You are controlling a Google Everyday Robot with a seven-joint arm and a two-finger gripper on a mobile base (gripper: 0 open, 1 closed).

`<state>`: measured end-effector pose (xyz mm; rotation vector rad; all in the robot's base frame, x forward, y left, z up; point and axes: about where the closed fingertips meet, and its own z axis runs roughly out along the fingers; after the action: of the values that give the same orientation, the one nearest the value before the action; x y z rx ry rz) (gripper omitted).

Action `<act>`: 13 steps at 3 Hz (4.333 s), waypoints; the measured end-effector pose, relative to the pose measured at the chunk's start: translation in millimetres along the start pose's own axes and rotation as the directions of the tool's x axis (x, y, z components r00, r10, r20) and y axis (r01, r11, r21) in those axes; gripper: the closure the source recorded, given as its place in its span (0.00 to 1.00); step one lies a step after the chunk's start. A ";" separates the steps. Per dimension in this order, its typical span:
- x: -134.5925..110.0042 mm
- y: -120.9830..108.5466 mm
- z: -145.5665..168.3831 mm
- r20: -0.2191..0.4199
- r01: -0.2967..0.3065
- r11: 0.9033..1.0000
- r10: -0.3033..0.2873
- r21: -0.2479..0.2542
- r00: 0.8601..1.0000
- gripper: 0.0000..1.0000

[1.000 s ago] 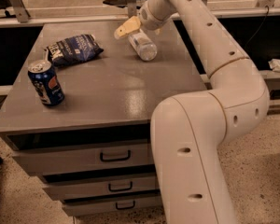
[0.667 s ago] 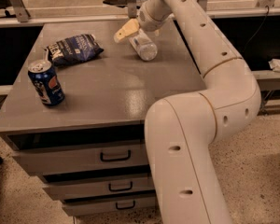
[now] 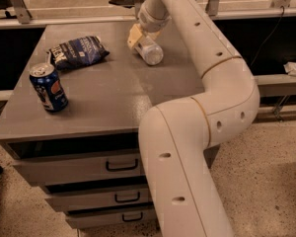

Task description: Place blue plastic bottle upright

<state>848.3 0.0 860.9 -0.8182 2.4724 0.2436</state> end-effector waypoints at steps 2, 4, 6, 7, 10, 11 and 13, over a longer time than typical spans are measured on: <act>-6.7 -5.1 -14.0 -0.014 0.062 0.996 -0.061 0.067 0.998 0.87; -36.2 -26.6 -91.0 0.305 0.134 0.991 -0.123 -0.015 0.944 1.00; -41.5 -32.4 -157.0 0.687 0.290 0.939 -0.087 -0.186 0.722 1.00; -39.5 -27.2 -173.7 0.803 0.365 0.895 -0.016 -0.254 0.596 1.00; -27.3 -26.4 -163.2 0.800 0.371 0.872 0.038 -0.319 0.599 1.00; -2.5 -47.5 -169.4 0.806 0.342 0.852 0.145 -0.397 0.573 1.00; 32.8 -57.9 -188.7 0.801 0.333 0.832 0.200 -0.443 0.564 1.00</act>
Offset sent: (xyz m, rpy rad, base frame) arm 0.0178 -0.0202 0.0519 -0.1018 -0.0911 0.0164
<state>781.2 -123.5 1003.2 -0.7587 1.4263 1.1017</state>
